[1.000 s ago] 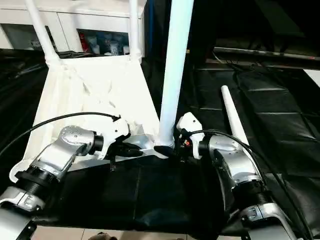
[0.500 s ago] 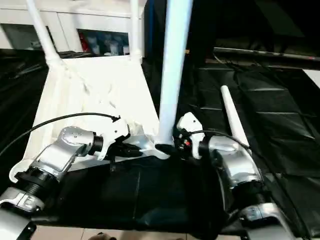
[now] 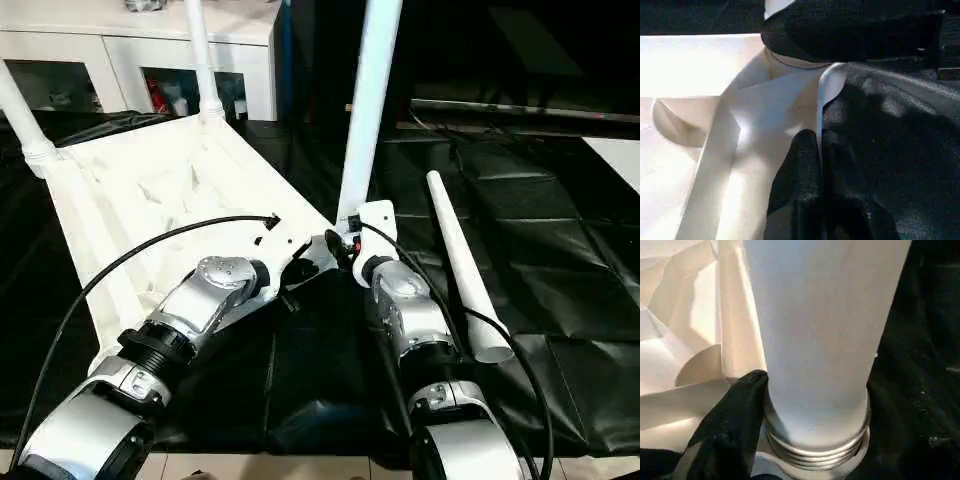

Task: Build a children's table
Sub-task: Rotate leg to tighten

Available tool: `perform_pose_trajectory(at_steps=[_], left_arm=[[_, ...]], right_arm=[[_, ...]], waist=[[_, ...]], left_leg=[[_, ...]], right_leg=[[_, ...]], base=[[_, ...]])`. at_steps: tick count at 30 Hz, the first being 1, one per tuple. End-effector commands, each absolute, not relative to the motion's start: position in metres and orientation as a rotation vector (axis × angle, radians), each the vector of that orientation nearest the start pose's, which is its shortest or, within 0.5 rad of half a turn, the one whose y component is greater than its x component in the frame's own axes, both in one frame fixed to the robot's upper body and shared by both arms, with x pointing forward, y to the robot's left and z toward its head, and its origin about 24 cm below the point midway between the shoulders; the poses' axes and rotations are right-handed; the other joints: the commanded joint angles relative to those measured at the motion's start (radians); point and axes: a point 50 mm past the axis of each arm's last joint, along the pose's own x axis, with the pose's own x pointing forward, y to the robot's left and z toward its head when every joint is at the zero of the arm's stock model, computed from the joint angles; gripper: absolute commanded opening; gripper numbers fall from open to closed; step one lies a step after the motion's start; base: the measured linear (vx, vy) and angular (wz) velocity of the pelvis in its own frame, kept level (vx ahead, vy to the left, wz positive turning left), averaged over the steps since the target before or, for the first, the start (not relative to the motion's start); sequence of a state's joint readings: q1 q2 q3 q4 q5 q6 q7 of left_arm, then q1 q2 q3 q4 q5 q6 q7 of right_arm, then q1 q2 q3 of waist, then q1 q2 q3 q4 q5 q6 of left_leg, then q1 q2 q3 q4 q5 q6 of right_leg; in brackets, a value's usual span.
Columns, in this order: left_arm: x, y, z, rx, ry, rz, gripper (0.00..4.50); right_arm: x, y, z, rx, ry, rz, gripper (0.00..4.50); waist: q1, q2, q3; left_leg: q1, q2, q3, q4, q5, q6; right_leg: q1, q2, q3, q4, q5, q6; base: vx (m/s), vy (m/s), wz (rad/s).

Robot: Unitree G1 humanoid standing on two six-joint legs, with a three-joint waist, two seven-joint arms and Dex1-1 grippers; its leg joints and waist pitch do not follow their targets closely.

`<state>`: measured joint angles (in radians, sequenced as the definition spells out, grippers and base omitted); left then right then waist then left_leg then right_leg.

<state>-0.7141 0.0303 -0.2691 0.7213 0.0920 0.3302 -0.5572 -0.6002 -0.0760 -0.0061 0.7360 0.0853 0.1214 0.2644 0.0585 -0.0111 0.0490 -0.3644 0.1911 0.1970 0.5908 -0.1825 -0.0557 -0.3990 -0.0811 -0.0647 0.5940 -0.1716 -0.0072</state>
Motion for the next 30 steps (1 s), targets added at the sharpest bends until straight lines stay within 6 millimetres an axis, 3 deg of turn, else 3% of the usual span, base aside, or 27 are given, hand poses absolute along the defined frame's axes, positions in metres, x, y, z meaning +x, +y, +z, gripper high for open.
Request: perform_pose_trajectory(at_steps=[1,5,7,10,15,20,24,30], left_arm=[[0.345,0.049,0.047,0.289,0.435,-0.824,0.00],[0.344,0.052,0.047,0.293,0.438,-0.856,0.00],[0.343,0.057,0.049,0.308,0.424,-0.916,0.00],[0.340,0.063,0.050,0.322,0.416,-0.983,0.00],[0.332,0.082,0.050,0.348,0.422,-1.117,0.00],[0.317,0.091,0.058,0.347,0.372,-1.327,0.00],[0.310,0.096,0.064,0.335,0.377,-1.409,0.00],[0.308,0.099,0.060,0.345,0.386,-1.415,0.00]], right_arm=[[0.337,-0.104,0.014,0.017,0.369,0.448,3.27],[0.340,-0.104,0.023,0.022,0.308,0.490,3.63],[0.340,-0.108,0.034,-0.001,0.260,0.588,3.63],[0.335,-0.114,0.041,-0.029,0.254,0.716,3.98],[0.323,-0.135,0.046,-0.153,0.272,0.901,3.98],[0.318,-0.149,0.056,-0.149,0.261,0.981,3.98],[0.308,-0.153,0.058,-0.176,0.276,1.082,3.98],[0.302,-0.150,0.055,-0.181,0.302,1.155,3.82]], waist=[[0.001,-0.010,-0.057],[0.001,-0.010,-0.057],[-0.002,-0.012,-0.056],[0.004,-0.015,-0.056],[0.007,-0.010,-0.057],[0.007,-0.007,-0.062],[0.024,0.000,-0.064],[0.031,-0.004,-0.062]], left_leg=[[0.011,0.034,-0.024,-0.075,-0.273,0.024],[0.010,0.034,-0.024,-0.076,-0.286,0.028],[0.008,0.035,-0.024,-0.077,-0.288,0.034],[0.008,0.034,-0.023,-0.075,-0.273,0.049],[0.005,0.041,-0.023,-0.076,-0.248,0.053],[0.007,0.046,-0.022,-0.075,-0.227,0.051],[0.014,0.049,-0.014,-0.069,-0.156,0.070],[0.008,0.047,-0.014,-0.069,-0.166,0.066]], right_leg=[[0.032,-0.067,0.038,-0.094,-0.416,-0.137],[0.032,-0.068,0.038,-0.095,-0.422,-0.140],[0.033,-0.066,0.037,-0.095,-0.426,-0.136],[0.035,-0.068,0.039,-0.097,-0.426,-0.135],[0.037,-0.069,0.041,-0.089,-0.378,-0.155],[0.040,-0.069,0.043,-0.071,-0.269,-0.209],[0.038,-0.062,0.045,-0.053,-0.126,-0.255],[0.044,-0.069,0.045,-0.056,-0.153,-0.251]], base=[[0.000,0.000,0.00],[0.000,0.000,0.00],[0.000,0.000,0.00],[0.000,0.000,0.00],[0.000,0.000,0.00],[0.000,0.000,0.00],[0.000,0.000,0.00],[0.000,0.000,0.00]])
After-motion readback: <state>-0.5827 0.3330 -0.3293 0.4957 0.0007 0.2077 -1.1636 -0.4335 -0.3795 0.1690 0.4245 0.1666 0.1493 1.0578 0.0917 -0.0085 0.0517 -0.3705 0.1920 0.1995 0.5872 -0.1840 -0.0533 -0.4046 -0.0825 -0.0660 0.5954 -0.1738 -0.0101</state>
